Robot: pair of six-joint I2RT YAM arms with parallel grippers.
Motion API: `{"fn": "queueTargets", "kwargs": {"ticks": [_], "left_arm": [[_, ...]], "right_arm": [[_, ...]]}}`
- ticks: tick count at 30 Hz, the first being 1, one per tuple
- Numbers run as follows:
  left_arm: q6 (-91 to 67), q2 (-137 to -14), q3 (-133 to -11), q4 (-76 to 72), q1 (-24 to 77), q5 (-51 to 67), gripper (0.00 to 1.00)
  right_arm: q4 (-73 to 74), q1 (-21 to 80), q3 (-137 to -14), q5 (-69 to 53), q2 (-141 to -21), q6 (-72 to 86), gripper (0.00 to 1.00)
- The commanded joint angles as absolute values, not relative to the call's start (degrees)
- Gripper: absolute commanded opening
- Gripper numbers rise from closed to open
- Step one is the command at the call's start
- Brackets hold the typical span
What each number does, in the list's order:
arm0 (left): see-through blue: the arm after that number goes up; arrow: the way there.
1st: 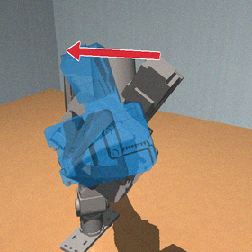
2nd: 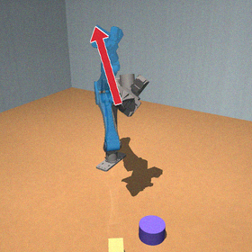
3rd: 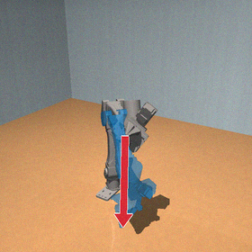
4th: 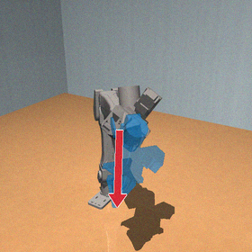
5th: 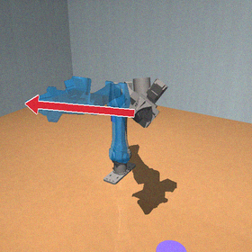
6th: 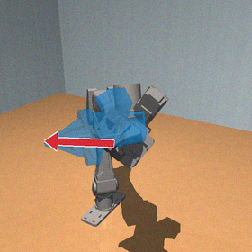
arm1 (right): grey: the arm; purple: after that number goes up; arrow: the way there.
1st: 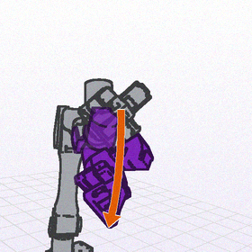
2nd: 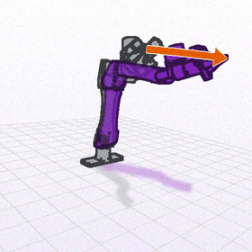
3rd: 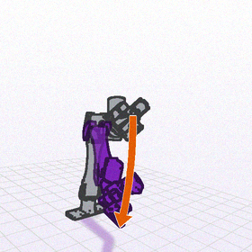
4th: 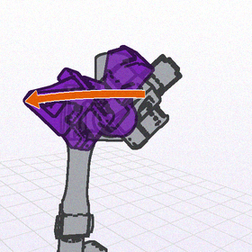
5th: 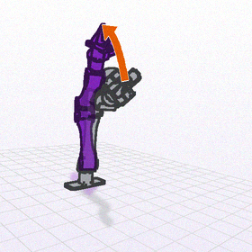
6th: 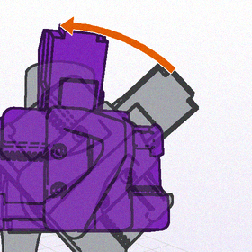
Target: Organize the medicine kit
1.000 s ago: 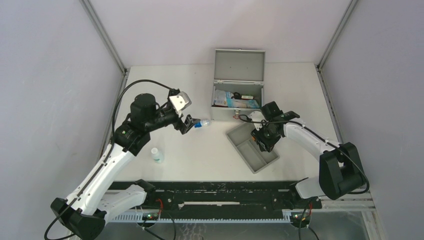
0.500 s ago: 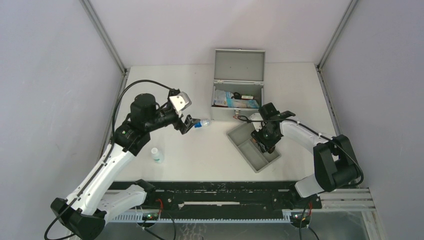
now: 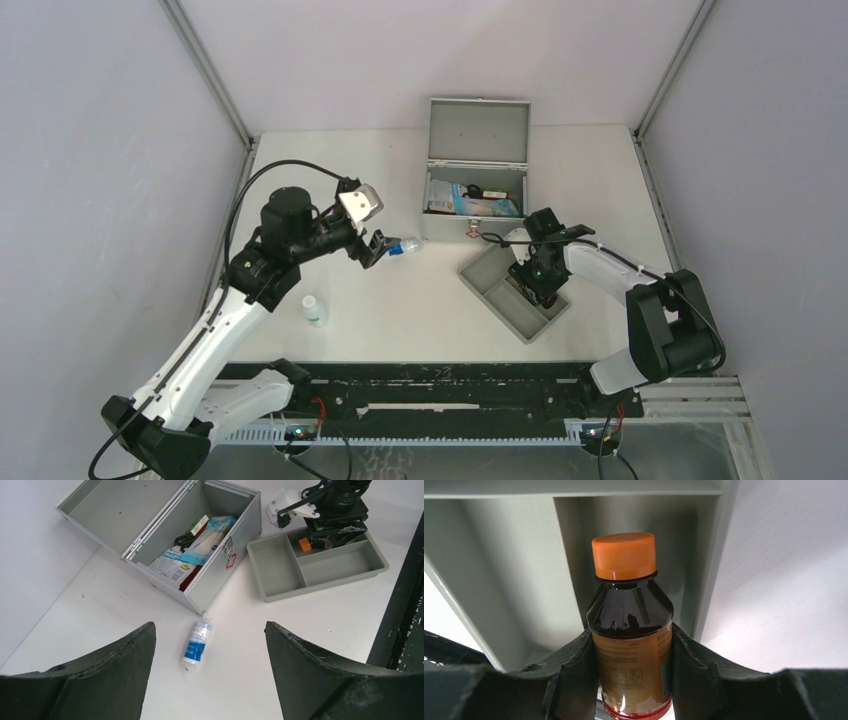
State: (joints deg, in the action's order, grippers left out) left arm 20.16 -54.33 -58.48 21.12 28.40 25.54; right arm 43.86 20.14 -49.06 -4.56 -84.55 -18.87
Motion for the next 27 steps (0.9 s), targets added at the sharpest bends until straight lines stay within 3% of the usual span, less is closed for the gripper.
{"fn": "queueTargets", "kwargs": {"ticks": [1,10,23,27], "left_arm": [[21.09,-53.21,-56.86,19.78,28.13,24.94,0.84],[21.01,-53.01,-56.72,19.74,28.13,24.87,0.84],[23.5,-53.45,-54.76,18.87,28.13,21.01,0.85],[25.35,-55.26,-53.28,18.48,28.13,16.94,0.92]], "right_arm": [[42.71,20.15,-48.13,-5.97,-82.27,-21.48,0.43],[43.44,19.7,-48.29,-7.25,-81.99,-22.06,0.57],[47.84,17.98,-55.33,-11.14,-77.07,-23.66,0.59],[47.23,18.02,-58.76,-14.26,-73.61,-24.68,0.64]]}}
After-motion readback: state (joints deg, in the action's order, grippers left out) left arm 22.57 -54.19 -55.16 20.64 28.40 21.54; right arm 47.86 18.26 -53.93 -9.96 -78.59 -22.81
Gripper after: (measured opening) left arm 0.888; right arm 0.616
